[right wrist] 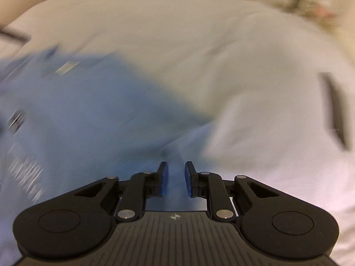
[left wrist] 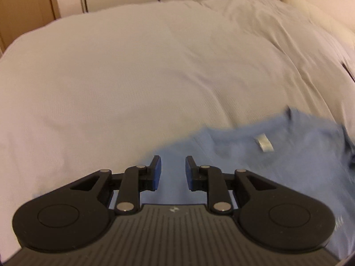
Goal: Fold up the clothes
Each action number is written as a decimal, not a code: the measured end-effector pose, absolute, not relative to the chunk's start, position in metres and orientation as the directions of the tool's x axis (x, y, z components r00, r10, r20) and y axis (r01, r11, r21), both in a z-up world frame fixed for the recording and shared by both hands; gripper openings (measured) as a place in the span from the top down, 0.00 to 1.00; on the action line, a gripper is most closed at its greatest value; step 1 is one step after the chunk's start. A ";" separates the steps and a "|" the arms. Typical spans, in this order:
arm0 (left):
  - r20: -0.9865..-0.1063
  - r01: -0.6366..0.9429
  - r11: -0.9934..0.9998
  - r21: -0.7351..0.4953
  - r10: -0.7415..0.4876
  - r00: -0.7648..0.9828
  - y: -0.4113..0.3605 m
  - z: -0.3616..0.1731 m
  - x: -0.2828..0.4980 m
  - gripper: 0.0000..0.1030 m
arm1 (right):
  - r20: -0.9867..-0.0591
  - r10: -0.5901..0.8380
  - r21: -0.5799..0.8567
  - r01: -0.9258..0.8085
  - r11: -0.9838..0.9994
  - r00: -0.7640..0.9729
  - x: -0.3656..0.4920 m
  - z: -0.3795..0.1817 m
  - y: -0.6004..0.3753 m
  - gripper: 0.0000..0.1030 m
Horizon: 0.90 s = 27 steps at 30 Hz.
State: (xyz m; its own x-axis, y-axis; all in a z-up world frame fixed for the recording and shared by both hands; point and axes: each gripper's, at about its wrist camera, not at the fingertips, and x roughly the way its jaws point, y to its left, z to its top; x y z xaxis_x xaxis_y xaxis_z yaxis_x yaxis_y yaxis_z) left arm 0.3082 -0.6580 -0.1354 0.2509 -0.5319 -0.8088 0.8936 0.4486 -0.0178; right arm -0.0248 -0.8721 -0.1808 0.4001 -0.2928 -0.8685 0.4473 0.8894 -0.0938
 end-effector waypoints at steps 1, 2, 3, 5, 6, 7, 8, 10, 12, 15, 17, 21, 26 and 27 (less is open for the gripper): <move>-0.818 0.897 0.441 -0.018 -0.522 0.240 -0.655 -0.139 0.301 0.82 | -0.874 -0.287 -0.108 0.419 0.902 0.391 -0.022 -0.188 -0.870 0.83; -0.827 0.897 0.442 -0.019 -0.511 0.234 -0.651 -0.141 0.296 0.82 | -0.869 -0.322 -0.157 0.410 0.899 0.375 -0.020 -0.194 -0.872 0.83; -0.835 0.896 0.444 -0.020 -0.500 0.229 -0.646 -0.144 0.290 0.82 | -0.860 -0.362 -0.206 0.404 0.891 0.358 -0.019 -0.199 -0.875 0.83; -0.843 0.889 0.458 -0.024 -0.487 0.228 -0.636 -0.147 0.281 0.82 | -0.808 -0.502 -0.325 0.475 0.818 0.310 -0.022 -0.199 -0.894 0.84; -0.846 0.883 0.468 -0.031 -0.482 0.226 -0.631 -0.147 0.278 0.81 | -0.789 -0.542 -0.340 0.531 0.776 0.289 -0.029 -0.191 -0.901 0.84; -0.849 0.878 0.478 -0.037 -0.478 0.224 -0.626 -0.147 0.274 0.81 | -0.770 -0.581 -0.352 0.584 0.731 0.264 -0.036 -0.184 -0.909 0.84; -0.852 0.872 0.488 -0.044 -0.473 0.222 -0.622 -0.147 0.271 0.80 | -0.752 -0.614 -0.359 0.633 0.686 0.240 -0.043 -0.177 -0.915 0.83; -0.859 0.866 0.497 -0.050 -0.464 0.217 -0.614 -0.146 0.261 0.77 | -0.758 -0.607 -0.311 0.685 0.659 0.240 -0.059 -0.163 -0.914 0.80; -0.865 0.866 0.496 -0.059 -0.458 0.204 -0.613 -0.145 0.251 0.76 | -0.790 -0.539 -0.224 0.680 0.698 0.293 -0.065 -0.158 -0.900 0.79; -0.873 0.874 0.483 -0.062 -0.451 0.188 -0.610 -0.146 0.235 0.75 | -0.799 -0.490 -0.193 0.623 0.758 0.348 -0.058 -0.162 -0.871 0.55; -0.877 0.881 0.468 -0.062 -0.447 0.176 -0.610 -0.150 0.224 0.75 | -0.777 -0.512 -0.246 0.572 0.783 0.366 -0.049 -0.168 -0.858 0.55; -0.881 0.883 0.464 -0.065 -0.443 0.168 -0.608 -0.152 0.209 0.74 | -0.761 -0.498 -0.270 0.494 0.827 0.416 -0.030 -0.182 -0.874 0.61; -0.881 0.875 0.475 -0.090 -0.447 0.152 -0.610 -0.152 0.198 0.74 | -0.737 -0.542 -0.150 0.684 0.714 0.404 -0.059 -0.175 -0.940 1.00; -0.881 0.878 0.470 -0.091 -0.448 0.149 -0.611 -0.151 0.195 0.74 | -0.736 -0.553 -0.147 0.704 0.695 0.391 -0.065 -0.174 -0.946 1.00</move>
State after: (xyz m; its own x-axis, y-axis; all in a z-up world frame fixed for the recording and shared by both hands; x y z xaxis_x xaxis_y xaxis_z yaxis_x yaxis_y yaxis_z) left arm 0.1950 -0.6114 -0.1514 0.1488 -0.4484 -0.8814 0.8778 0.4702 -0.0910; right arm -0.0650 -0.9457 -0.1738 0.3913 -0.5525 -0.7359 0.7043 0.6945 -0.1470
